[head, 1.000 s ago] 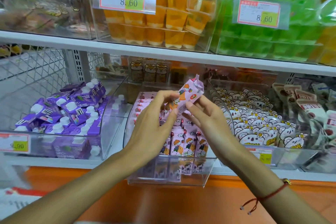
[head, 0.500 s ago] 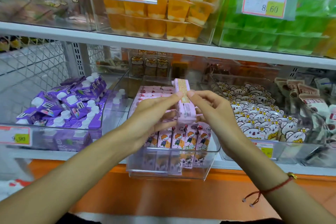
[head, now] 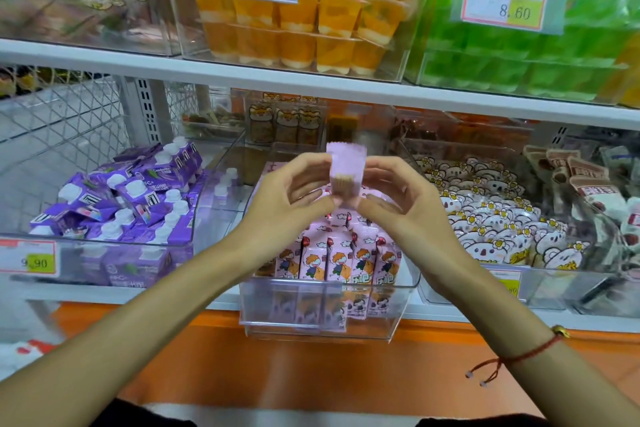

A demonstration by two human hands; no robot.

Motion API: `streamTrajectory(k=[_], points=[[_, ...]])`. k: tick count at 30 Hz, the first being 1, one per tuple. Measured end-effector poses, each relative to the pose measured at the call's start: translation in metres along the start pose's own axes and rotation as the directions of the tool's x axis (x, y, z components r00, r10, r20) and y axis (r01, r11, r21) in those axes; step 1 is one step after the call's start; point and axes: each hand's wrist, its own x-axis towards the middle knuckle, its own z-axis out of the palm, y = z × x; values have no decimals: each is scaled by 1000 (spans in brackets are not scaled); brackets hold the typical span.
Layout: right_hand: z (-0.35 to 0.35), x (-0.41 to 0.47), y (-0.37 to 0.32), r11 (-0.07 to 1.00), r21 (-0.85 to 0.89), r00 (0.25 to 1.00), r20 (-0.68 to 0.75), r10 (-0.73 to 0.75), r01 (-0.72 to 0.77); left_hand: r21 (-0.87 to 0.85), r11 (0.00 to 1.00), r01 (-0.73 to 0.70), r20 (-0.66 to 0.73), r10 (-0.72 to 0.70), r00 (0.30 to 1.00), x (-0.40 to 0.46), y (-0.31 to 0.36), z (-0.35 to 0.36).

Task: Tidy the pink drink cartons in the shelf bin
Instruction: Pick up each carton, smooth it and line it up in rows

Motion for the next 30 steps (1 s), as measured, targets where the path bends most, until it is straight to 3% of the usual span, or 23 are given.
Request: streamTrajectory(k=[4, 10, 13, 16, 18, 21, 24, 30], points=[[-2, 0, 3, 998, -7, 998, -1, -58, 58, 26, 995, -93, 33, 92, 995, 0, -4, -2], [-4, -2, -1, 997, -64, 999, -9, -42, 41, 60, 992, -112, -15, 113, 993, 1, -6, -1], [-2, -1, -6, 994, -90, 995, -74, -71, 64, 117, 974, -192, -110, 205, 972, 1, -5, 3], [1, 0, -9, 992, -83, 984, -144, -109, 98, 194, 953, -231, -80, 250, 965, 0, -5, 6], [-4, 2, -9, 997, -10, 987, -141, -78, 77, 183, 969, -165, -4, 168, 986, 1, -4, 5], [-14, 4, -6, 990, 136, 999, -40, -24, 29, 122, 990, 74, 119, -89, 989, 3, 0, 0], [-19, 7, -4, 980, 201, 1000, 27, -10, 4, 87, 991, 100, 179, -114, 977, 4, -1, -1], [-20, 6, -5, 999, 6, 998, -49, -51, 51, 125, 987, -100, -130, 116, 985, 5, -14, 16]])
